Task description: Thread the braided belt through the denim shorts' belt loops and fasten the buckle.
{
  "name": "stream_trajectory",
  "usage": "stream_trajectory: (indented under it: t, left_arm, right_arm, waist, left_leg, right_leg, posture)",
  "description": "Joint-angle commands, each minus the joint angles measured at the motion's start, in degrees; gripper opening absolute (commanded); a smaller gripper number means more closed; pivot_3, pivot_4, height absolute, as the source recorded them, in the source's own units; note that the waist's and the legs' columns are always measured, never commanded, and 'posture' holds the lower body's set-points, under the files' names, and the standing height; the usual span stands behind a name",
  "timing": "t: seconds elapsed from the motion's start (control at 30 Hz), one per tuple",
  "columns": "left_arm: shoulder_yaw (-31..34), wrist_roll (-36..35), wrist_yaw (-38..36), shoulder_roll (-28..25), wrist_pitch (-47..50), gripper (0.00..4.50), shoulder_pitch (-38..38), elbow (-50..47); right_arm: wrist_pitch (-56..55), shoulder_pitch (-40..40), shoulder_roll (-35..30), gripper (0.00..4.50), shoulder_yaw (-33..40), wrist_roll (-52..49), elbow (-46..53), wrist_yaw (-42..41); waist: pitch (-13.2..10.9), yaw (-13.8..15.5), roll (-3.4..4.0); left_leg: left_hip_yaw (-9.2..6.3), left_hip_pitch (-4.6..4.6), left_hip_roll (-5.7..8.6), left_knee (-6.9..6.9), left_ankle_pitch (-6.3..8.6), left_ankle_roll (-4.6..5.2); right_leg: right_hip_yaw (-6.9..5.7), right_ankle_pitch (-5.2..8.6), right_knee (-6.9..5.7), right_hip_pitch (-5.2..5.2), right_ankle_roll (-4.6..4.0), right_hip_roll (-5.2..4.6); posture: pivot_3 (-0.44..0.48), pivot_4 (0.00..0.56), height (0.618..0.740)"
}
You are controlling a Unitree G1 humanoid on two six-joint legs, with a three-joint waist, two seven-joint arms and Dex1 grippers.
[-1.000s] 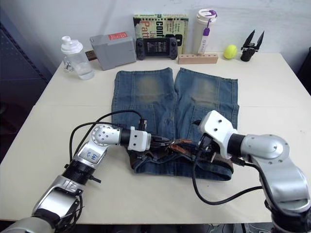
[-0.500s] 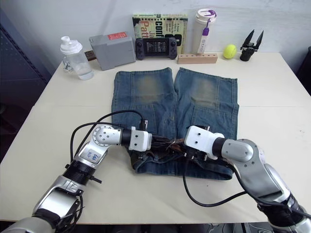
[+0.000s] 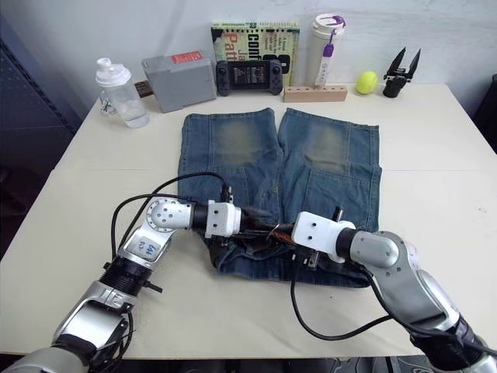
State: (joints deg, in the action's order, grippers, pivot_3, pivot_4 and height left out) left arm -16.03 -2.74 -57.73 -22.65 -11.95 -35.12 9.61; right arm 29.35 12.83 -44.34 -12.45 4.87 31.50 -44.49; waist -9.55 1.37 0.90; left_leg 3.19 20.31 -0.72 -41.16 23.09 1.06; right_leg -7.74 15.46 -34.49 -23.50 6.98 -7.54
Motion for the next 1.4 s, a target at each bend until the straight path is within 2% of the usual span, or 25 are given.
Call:
stream_trajectory:
  t: [0.03,0.07,0.1,0.3,0.33,0.4,0.43,0.47,0.5,0.6,0.67,0.7,0.8,0.9,1.0,1.1,1.27,1.4]
  left_arm:
    - [5.8,-7.8,-0.3,-3.4,10.6,3.81,3.3,-9.6]
    - [7.6,-10.6,-0.4,-4.4,14.3,4.27,4.5,-11.9]
    - [9.4,-13.2,-0.3,-5.5,18.0,4.47,5.6,-14.0]
    - [18.7,-25.0,2.0,-9.9,33.8,4.47,11.7,-20.9]
    - [20.0,-26.5,2.6,-10.0,35.4,3.93,12.4,-21.4]
    - [20.7,-27.9,3.2,-9.8,36.9,3.24,13.0,-22.3]
    - [20.5,-28.0,3.0,-10.0,37.4,3.05,13.6,-22.7]
    - [19.9,-27.7,2.8,-10.4,37.8,2.47,14.3,-23.1]
    - [19.5,-27.5,2.6,-10.7,38.1,2.26,14.8,-23.4]
    - [16.5,-24.7,1.9,-11.6,37.0,1.03,17.5,-24.1]
    - [14.8,-25.5,0.7,-12.1,37.9,0.28,18.9,-25.6]
    - [14.3,-25.7,0.4,-12.3,38.1,0.04,19.4,-26.1]
    - [12.8,-23.8,0.9,-12.4,37.3,0.04,20.3,-25.6]
    - [8.3,-16.2,0.8,-13.9,32.0,0.04,21.0,-22.6]
    - [4.7,-10.6,0.4,-14.9,26.4,0.04,21.8,-20.1]
    - [3.4,-8.3,-0.3,-15.8,24.0,0.04,22.5,-18.9]
    - [2.7,-6.3,-0.9,-16.7,20.3,0.04,22.6,-16.5]
    - [2.1,-5.6,-1.1,-17.1,18.1,0.04,23.0,-15.7]
  right_arm:
    - [0.1,-0.3,0.7,0.0,0.6,1.0,2.6,1.5]
    - [0.0,-0.4,0.8,0.0,0.8,1.1,2.7,1.9]
    - [0.0,-0.6,1.0,0.0,0.9,1.2,2.8,2.3]
    - [-0.4,-2.0,1.9,0.0,1.8,1.2,3.5,3.9]
    - [-0.5,-2.2,2.0,0.0,1.9,1.2,3.6,4.1]
    - [-0.5,-2.4,2.2,0.0,1.9,1.3,3.9,4.3]
    - [-0.7,-2.5,2.3,0.0,1.9,1.4,4.0,4.6]
    - [-0.7,-2.6,2.3,0.0,1.8,1.4,4.2,4.8]
    - [-0.7,-2.6,2.3,0.0,1.8,1.5,4.3,5.0]
    - [-0.6,-3.3,2.1,0.0,2.8,1.1,5.1,5.2]
    - [-0.5,-3.9,1.9,0.0,3.7,0.9,5.4,5.3]
    - [-0.5,-4.1,1.8,0.0,4.0,0.9,5.6,5.4]
    - [-0.8,-5.7,0.9,0.0,6.4,0.7,6.0,5.2]
    - [-1.4,-7.7,1.5,0.0,9.9,-1.4,7.2,5.0]
    - [-6.4,-13.8,0.7,0.0,16.8,-4.6,8.7,2.9]
    - [-11.9,-22.0,-0.9,0.0,24.5,-6.3,7.8,-0.8]
    - [-25.1,-36.2,-4.2,0.0,35.0,-2.6,-1.5,-4.6]
    - [-31.1,-39.8,-6.5,0.0,41.2,1.4,-12.2,-1.4]
  waist:
    - [0.0,-0.1,0.0]
    - [0.0,-0.2,0.0]
    - [0.0,-0.2,0.0]
    - [0.0,0.0,0.0]
    - [0.0,0.1,0.0]
    - [0.0,0.1,0.0]
    - [0.0,0.1,0.0]
    - [0.0,0.1,0.0]
    - [0.0,0.1,0.0]
    - [0.0,-0.1,0.0]
    - [0.0,0.0,0.0]
    - [0.0,0.0,0.0]
    - [0.0,0.1,0.0]
    - [0.0,0.1,0.0]
    - [0.0,0.1,0.0]
    - [0.0,0.3,0.0]
    - [0.0,0.6,0.05]
    - [0.1,0.1,0.0]
  left_leg:
    - [0.0,0.0,-0.01,0.01,0.0,0.0]
    - [-0.01,-0.01,-0.03,0.03,0.0,0.0]
    - [-0.04,-0.01,-0.05,0.05,0.0,-0.01]
    - [-0.37,-0.01,-0.03,0.03,0.0,-0.01]
    - [-0.47,-0.01,-0.02,0.03,0.0,-0.01]
    - [-0.51,0.0,0.0,0.02,0.0,-0.01]
    - [-0.51,-0.01,-0.01,0.01,0.0,-0.01]
    - [-0.51,-0.01,0.0,0.01,0.0,-0.01]
    - [-0.51,-0.01,0.0,0.01,0.0,-0.01]
    - [-0.43,-0.06,-0.02,0.11,0.0,-0.01]
    - [-0.35,-0.05,-0.03,0.12,-0.01,-0.02]
    - [-0.29,-0.05,-0.02,0.1,-0.01,-0.02]
    - [-0.22,-0.04,-0.02,0.09,-0.01,-0.02]
    - [-0.16,-0.04,-0.01,0.1,-0.01,-0.02]
    - [0.03,-0.04,-0.01,0.14,-0.01,-0.02]
    - [0.03,-0.04,-0.01,0.15,-0.01,-0.02]
    - [0.12,-0.12,0.02,0.13,0.0,-0.01]
    - [0.28,-0.65,0.0,0.3,0.02,0.02]
  right_leg:
    - [0.0,0.0,0.0,-0.01,0.0,0.01]
    - [0.0,0.0,0.0,-0.01,0.0,0.02]
    - [0.01,0.0,0.0,-0.03,0.0,0.02]
    - [0.04,0.0,0.03,-0.01,0.0,-0.03]
    - [0.04,0.0,0.04,-0.01,0.0,-0.03]
    - [0.03,0.0,0.04,0.01,0.0,-0.03]
    - [0.03,0.0,0.03,0.01,0.0,-0.03]
    - [0.03,0.0,0.04,0.02,0.0,-0.03]
    - [0.03,0.0,0.03,0.02,0.0,-0.03]
    - [0.06,0.0,0.05,0.0,0.0,0.01]
    - [0.06,0.0,0.06,-0.01,-0.01,0.03]
    - [0.05,0.0,0.06,0.0,-0.01,0.03]
    - [0.06,0.01,0.06,0.0,-0.01,0.01]
    - [0.06,0.01,0.08,0.0,-0.01,0.01]
    - [0.05,0.01,0.09,0.0,-0.01,0.03]
    - [0.04,0.01,0.1,0.0,-0.01,0.03]
    - [0.13,0.0,0.13,0.11,0.0,-0.01]
    - [0.26,0.0,0.2,0.53,0.0,0.0]
  posture:
    - [0.0,0.15,0.726]
    - [0.0,0.15,0.726]
    - [0.0,0.15,0.726]
    - [0.0,0.15,0.726]
    - [0.0,0.15,0.726]
    - [0.0,0.15,0.726]
    - [0.0,0.15,0.726]
    - [0.0,0.15,0.726]
    - [0.0,0.15,0.726]
    - [0.0,0.15,0.726]
    - [0.0,0.15,0.726]
    - [0.0,0.15,0.726]
    - [0.0,0.15,0.726]
    - [0.0,0.15,0.726]
    - [0.0,0.15,0.726]
    - [0.0,0.15,0.726]
    - [0.0,0.15,0.726]
    - [0.0,0.15,0.726]
